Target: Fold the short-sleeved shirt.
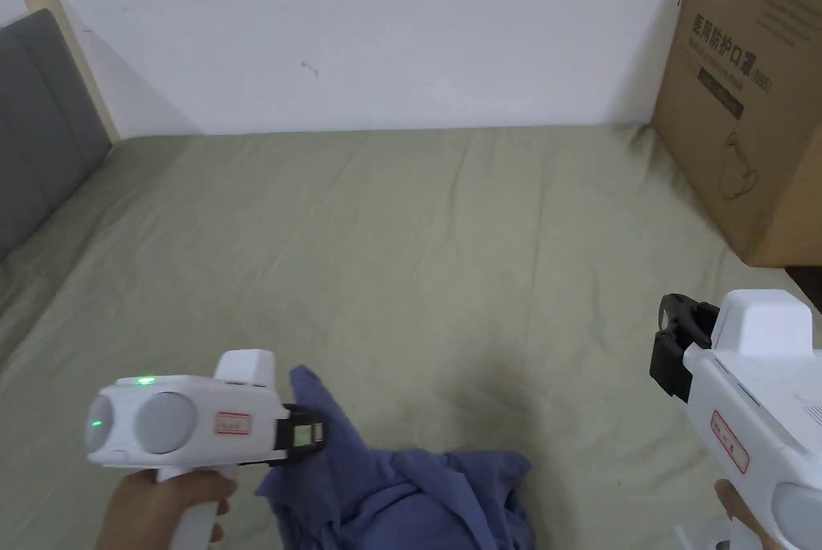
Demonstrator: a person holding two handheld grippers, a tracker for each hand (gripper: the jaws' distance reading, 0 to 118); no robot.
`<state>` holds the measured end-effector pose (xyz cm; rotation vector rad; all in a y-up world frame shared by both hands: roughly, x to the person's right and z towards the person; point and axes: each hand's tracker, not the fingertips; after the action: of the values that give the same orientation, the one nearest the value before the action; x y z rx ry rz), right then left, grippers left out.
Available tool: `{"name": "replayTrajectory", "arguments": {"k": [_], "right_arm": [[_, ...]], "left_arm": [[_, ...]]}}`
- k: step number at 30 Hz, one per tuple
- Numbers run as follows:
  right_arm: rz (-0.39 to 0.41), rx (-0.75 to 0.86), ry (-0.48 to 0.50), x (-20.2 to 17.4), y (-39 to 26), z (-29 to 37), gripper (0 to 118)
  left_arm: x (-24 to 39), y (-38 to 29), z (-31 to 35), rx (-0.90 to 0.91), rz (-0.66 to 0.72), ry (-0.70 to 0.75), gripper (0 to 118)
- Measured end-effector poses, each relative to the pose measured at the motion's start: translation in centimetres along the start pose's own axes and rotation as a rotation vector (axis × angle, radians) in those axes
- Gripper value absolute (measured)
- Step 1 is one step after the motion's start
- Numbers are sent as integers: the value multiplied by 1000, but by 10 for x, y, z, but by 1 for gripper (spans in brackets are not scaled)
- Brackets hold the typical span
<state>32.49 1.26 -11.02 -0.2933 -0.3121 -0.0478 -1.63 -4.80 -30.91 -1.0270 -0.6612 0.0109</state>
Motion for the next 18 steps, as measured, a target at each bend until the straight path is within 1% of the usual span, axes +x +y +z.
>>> {"name": "replayTrajectory", "arguments": {"k": [5, 8, 11, 13, 14, 18], "right_arm": [[-9, 3, -27, 12, -3, 8, 0], [-11, -3, -43, 19, -5, 10, 0], [-12, -10, -59, 25, -8, 12, 0], [-13, -13, -66, 28, -10, 13, 0], [-14, -16, -70, 29, -10, 13, 0], [-17, -23, -78, 31, -13, 14, 0]], "left_arm": [[53, 2, -53, -77, -55, -44, 10], [81, -7, -86, -134, -104, -49, 10], [103, -19, -119, -190, -120, -52, 10], [116, -28, -140, -227, -131, -29, 10], [122, -34, -149, -247, -159, -15, 10], [134, -47, -173, -250, -149, 7, 10]]}}
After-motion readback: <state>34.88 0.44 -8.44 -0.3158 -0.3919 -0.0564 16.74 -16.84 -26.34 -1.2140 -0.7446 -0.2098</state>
